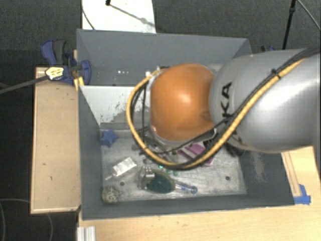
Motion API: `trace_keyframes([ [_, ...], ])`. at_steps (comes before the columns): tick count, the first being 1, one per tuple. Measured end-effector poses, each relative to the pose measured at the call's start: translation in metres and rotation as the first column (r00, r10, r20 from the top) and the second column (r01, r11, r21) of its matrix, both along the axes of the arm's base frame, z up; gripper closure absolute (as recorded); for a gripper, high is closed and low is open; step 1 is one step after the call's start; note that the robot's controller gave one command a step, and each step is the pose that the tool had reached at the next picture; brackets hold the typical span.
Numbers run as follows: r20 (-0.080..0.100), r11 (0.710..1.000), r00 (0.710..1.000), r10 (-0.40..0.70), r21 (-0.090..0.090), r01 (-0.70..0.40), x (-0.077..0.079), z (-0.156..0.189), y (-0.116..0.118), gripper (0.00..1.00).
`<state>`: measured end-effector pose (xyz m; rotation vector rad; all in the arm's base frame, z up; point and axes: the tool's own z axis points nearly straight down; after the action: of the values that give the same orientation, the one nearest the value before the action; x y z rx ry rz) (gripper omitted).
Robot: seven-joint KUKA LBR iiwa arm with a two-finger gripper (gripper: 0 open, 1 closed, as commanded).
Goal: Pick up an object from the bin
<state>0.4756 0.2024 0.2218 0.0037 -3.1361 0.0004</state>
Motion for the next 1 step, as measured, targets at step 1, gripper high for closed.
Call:
trace_keyframes([
  [1, 0.001, 0.980, 0.980, 0.198, 0.000, -0.198, 0.0353, -0.1378, -0.0088, 0.00],
])
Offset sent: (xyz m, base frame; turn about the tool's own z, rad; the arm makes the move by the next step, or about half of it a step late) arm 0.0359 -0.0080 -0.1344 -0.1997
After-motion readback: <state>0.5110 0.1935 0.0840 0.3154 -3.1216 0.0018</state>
